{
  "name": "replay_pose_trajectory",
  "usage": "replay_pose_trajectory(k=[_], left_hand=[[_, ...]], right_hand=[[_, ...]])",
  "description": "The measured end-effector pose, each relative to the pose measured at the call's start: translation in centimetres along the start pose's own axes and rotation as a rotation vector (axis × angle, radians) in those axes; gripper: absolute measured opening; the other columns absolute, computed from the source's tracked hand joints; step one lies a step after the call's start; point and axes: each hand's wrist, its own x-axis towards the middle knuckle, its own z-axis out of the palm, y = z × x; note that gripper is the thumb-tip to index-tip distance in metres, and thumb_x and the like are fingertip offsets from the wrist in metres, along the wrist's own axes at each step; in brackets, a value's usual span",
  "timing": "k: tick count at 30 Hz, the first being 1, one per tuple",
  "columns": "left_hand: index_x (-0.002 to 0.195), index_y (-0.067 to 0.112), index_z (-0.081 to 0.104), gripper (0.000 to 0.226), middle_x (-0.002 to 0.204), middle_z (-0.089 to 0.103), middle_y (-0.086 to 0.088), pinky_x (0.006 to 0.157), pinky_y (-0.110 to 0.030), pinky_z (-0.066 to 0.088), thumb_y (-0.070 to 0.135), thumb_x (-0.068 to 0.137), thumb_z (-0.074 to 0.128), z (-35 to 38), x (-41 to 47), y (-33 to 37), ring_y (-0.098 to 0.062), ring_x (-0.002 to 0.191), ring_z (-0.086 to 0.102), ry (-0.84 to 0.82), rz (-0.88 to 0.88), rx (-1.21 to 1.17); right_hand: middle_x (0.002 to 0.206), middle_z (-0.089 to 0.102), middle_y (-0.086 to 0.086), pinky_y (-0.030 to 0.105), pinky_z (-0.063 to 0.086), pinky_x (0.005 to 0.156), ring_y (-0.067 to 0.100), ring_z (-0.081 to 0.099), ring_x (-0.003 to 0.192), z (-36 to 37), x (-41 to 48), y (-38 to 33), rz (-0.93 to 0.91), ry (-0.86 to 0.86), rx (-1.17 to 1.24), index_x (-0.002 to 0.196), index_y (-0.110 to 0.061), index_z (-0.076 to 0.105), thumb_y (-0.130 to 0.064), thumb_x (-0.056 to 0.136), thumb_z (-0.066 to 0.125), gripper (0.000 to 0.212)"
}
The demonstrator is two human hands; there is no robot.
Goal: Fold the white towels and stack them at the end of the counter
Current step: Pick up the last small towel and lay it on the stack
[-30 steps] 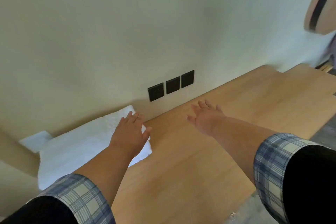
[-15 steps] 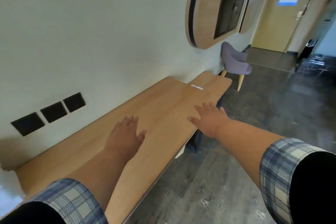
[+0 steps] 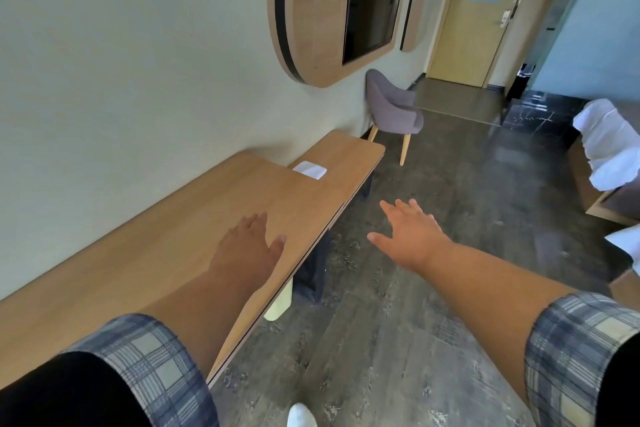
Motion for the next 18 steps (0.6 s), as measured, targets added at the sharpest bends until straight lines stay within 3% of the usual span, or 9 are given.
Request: replay_pose_trajectory(k=[5,9,18], left_hand=[[0.155,0.014,0.021,0.07,0.161,0.025,-0.004,0.118,-0.038,0.019,0.054,0.099,0.036,3.3,14.1,3.8,-0.021,0.149,0.018,-0.026,0.027,-0.061],[0.156,0.019,0.018,0.074,0.161,0.022,-0.004,0.115,-0.039,0.024,0.06,0.097,0.035,4.6,24.3,7.6,-0.024,0.146,0.025,-0.088,0.098,0.031],[0.157,0.021,0.012,0.075,0.164,0.015,-0.003,0.118,-0.042,0.02,0.06,0.097,0.036,13.3,39.2,14.2,-0.023,0.151,0.011,-0.254,0.07,0.124]], right_hand=[[0.167,0.005,0.004,0.052,0.01,0.122,0.026,-0.002,0.154,-2.3,11.1,4.6,0.015,0.014,-0.052,0.16,-0.026,0.004,-0.065,0.095,0.043,0.086],[0.167,0.003,0.003,0.05,0.009,0.122,0.025,-0.003,0.154,-4.2,18.9,8.2,0.058,-0.004,-0.018,0.16,-0.026,0.002,-0.065,0.094,0.046,0.088],[0.167,0.004,0.005,0.048,0.008,0.122,0.025,-0.002,0.154,0.1,34.1,18.1,0.03,-0.108,0.058,0.16,-0.026,0.004,-0.058,0.093,0.054,0.089]])
